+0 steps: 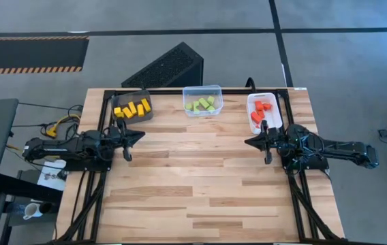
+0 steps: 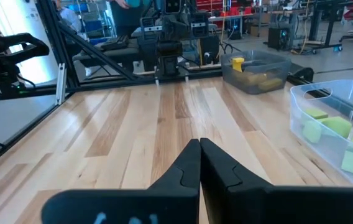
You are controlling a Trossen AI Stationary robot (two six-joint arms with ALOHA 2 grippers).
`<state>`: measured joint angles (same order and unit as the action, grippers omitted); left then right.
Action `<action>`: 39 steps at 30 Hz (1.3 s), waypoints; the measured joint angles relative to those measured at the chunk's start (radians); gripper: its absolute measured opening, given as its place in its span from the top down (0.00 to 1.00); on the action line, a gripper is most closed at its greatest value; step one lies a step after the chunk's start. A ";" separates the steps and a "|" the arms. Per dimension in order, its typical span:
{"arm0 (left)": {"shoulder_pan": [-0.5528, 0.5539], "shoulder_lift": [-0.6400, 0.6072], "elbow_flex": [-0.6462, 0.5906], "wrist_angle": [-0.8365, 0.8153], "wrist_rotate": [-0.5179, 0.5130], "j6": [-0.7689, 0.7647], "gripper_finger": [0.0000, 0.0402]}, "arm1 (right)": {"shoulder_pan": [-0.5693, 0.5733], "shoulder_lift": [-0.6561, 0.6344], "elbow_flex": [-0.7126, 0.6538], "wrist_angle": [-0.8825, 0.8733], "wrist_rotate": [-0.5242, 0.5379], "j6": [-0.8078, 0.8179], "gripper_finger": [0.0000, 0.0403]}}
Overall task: Sort & place blocks by color
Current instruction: Return to Home Position
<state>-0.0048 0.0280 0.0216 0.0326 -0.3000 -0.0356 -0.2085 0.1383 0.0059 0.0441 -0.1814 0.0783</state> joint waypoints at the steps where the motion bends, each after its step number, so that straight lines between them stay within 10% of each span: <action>1: 0.000 0.000 0.000 0.000 0.000 -0.004 1.00 | 0.000 0.000 0.000 0.000 0.000 0.000 0.95; 39: 0.000 0.000 0.000 0.000 0.002 -0.013 1.00 | 0.000 0.000 0.000 0.000 0.000 0.001 0.93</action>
<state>-0.0048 0.0280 0.0216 0.0330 -0.2977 -0.0483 -0.2085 0.1383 0.0055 0.0444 -0.1814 0.0792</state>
